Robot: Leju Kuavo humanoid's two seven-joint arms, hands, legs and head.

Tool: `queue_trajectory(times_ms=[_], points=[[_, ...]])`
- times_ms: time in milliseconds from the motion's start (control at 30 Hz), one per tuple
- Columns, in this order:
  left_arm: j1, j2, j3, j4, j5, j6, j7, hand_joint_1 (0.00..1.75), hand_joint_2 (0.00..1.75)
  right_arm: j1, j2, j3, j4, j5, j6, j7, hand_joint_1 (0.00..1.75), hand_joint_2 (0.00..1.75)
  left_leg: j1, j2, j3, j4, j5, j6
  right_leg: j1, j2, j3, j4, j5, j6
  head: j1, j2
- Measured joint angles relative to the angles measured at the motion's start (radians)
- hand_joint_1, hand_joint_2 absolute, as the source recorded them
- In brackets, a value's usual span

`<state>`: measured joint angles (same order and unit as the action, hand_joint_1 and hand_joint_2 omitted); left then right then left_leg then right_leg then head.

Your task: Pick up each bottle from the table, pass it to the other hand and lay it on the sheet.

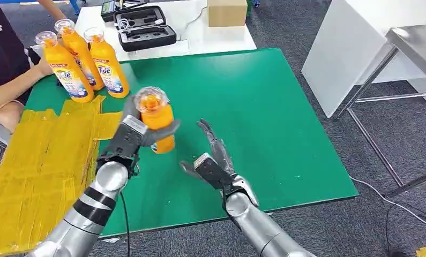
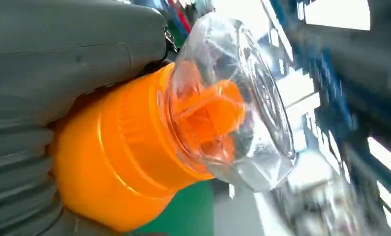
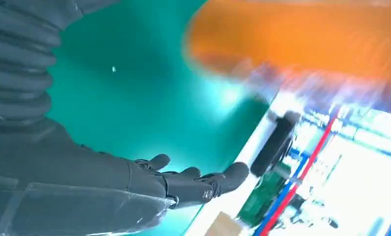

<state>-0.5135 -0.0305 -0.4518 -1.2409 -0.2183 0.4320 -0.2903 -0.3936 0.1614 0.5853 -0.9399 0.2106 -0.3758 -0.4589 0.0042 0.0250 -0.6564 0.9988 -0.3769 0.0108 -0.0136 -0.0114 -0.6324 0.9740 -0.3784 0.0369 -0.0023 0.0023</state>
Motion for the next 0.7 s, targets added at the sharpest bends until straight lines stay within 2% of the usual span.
queue_trajectory(times_ms=[133, 200, 267, 400, 500, 700], points=[[-0.018, 0.043, 0.094, -0.002, -0.249, 0.162, 0.007, 1.75, 1.75, 0.038, -0.025, -0.066, -0.112, -0.003, 0.007, 0.01, 0.0, 0.0, 0.0, 0.0, 0.0, 0.0, 0.0, 0.0, 0.0, 0.0, 0.0, 0.0, 0.0, 0.0, 0.0, 0.0], [-0.028, 0.06, 0.143, 0.001, -0.478, 0.234, 0.038, 1.75, 1.75, 0.055, -0.036, -0.096, -0.165, -0.009, 0.021, 0.022, 0.0, 0.0, 0.0, 0.0, 0.0, 0.0, 0.0, 0.0, 0.0, 0.0, 0.0, 0.0, 0.0, 0.0, 0.0, 0.0], [-0.028, 0.066, 0.225, 0.009, -0.725, 0.26, 0.032, 1.75, 1.75, 0.079, -0.048, -0.127, -0.222, -0.015, 0.04, 0.031, 0.0, 0.0, 0.0, 0.0, 0.0, 0.0, 0.0, 0.0, 0.0, 0.0, 0.0, 0.0, 0.0, 0.0, 0.0, 0.0], [-0.026, 0.064, 0.377, 0.019, -0.999, 0.263, 0.022, 1.75, 1.75, 0.118, -0.066, -0.166, -0.306, -0.021, 0.051, 0.022, 0.0, 0.0, 0.0, 0.001, 0.0, 0.0, 0.0, 0.0, 0.0, 0.001, -0.001, 0.0, 0.0, 0.0, 0.0, 0.0], [-0.034, 0.079, 0.427, 0.056, -1.12, 0.263, 0.079, 1.75, 1.75, 0.151, -0.084, -0.188, -0.383, -0.034, 0.061, 0.023, 0.0, 0.0, 0.0, 0.0, 0.0, 0.0, 0.0, 0.0, 0.0, 0.0, -0.001, 0.0, 0.0, 0.0, 0.0, 0.0], [-0.041, 0.101, 0.464, 0.097, -1.16, 0.263, 0.107, 1.75, 1.75, 0.181, -0.108, -0.209, -0.468, -0.041, 0.071, 0.031, 0.0, 0.0, 0.0, 0.001, 0.0, 0.0, 0.0, 0.0, 0.0, 0.0, -0.001, 0.0, 0.0, 0.0, 0.0, 0.0]])
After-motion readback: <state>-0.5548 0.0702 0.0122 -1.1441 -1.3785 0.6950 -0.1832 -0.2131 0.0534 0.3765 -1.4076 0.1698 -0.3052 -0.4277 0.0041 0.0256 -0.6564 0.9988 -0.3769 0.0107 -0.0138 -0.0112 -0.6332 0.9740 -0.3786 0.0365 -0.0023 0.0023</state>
